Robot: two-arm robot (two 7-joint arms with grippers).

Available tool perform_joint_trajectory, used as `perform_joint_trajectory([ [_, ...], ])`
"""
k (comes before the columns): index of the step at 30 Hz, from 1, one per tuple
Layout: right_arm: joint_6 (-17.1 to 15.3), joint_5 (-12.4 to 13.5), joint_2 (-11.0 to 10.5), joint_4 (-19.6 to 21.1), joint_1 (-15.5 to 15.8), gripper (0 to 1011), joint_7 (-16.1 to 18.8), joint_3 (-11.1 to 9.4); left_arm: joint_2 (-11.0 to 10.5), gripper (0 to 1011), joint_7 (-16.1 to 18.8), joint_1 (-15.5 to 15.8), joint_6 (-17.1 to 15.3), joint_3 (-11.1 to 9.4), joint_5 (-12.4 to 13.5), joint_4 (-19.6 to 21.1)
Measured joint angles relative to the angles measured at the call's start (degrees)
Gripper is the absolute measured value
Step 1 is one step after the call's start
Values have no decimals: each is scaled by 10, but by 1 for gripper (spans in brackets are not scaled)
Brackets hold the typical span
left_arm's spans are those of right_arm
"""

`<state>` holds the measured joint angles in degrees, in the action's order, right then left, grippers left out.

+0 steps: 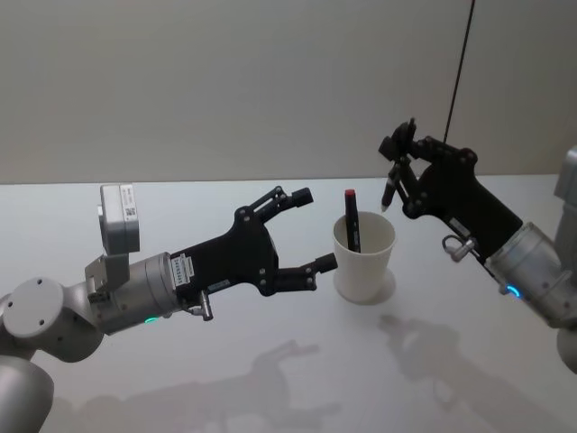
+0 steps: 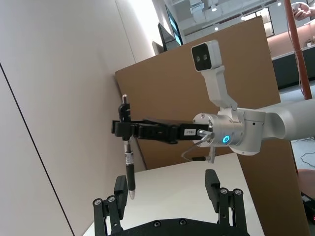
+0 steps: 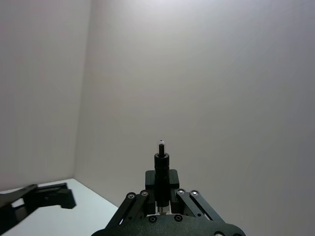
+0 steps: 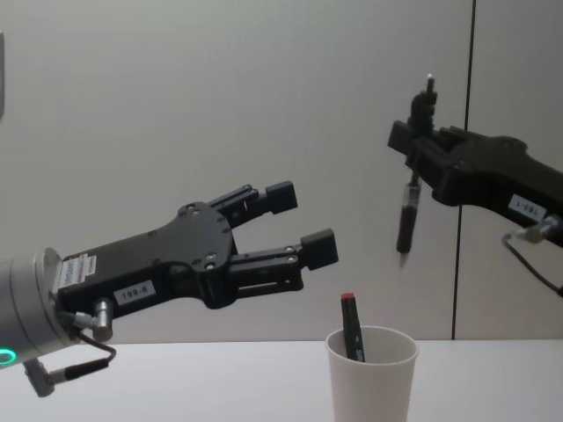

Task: Place the pen into the pen holder.

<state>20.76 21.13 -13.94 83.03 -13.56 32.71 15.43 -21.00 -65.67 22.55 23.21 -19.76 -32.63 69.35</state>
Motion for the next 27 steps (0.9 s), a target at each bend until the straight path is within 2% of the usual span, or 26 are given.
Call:
perform_joint_trajectory([
  [3, 11, -21, 7, -15, -5, 147, -32, 2, 0, 1000, 0, 0, 0, 0, 0, 0],
  [13, 28, -74, 32, -67, -26, 147, -104, 14, 0, 1000, 0, 0, 0, 0, 0, 0],
  [27, 33, -111, 64, -131, -53, 169, -140, 33, 0, 1000, 0, 0, 0, 0, 0, 0],
])
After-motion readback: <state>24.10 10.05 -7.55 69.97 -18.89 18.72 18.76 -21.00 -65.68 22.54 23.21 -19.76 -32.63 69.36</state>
